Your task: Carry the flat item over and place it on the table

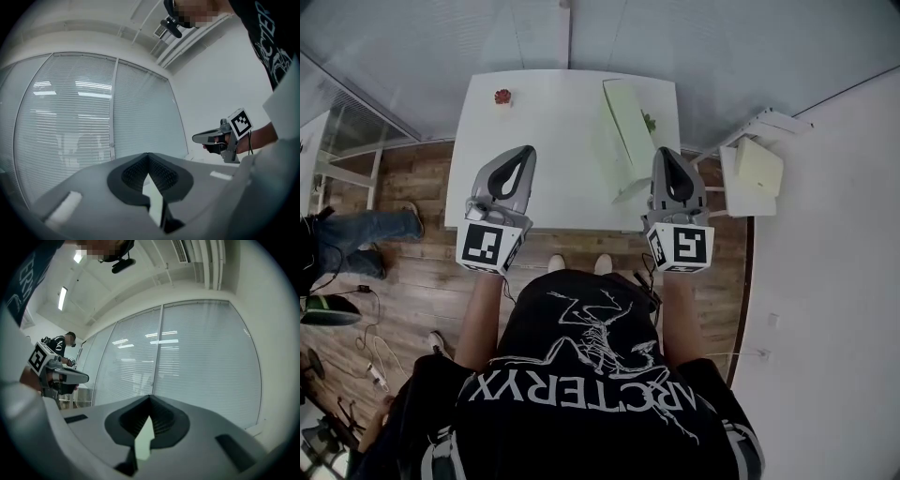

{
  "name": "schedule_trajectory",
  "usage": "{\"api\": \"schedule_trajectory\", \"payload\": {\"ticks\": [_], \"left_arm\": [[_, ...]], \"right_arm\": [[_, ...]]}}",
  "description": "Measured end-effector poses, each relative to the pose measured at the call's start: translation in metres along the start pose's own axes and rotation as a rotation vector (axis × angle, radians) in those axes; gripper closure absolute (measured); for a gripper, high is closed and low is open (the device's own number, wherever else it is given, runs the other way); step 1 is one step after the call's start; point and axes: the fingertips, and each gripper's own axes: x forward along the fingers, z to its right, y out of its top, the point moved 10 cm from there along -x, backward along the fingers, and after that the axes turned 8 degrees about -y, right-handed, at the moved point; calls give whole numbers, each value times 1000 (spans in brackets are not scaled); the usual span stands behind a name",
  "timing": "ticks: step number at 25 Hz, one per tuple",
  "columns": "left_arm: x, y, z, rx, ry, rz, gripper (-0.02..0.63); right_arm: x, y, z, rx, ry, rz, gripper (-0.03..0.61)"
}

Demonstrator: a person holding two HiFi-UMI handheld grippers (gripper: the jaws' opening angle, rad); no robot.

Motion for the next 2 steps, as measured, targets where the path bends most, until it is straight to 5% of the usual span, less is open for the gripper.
{"api": "schedule_trajectory", "payload": {"ticks": [2], "left_arm": [[1,0,-2,3,2,1,604]], "right_arm": [[0,0,1,0,0,-1,566]]}}
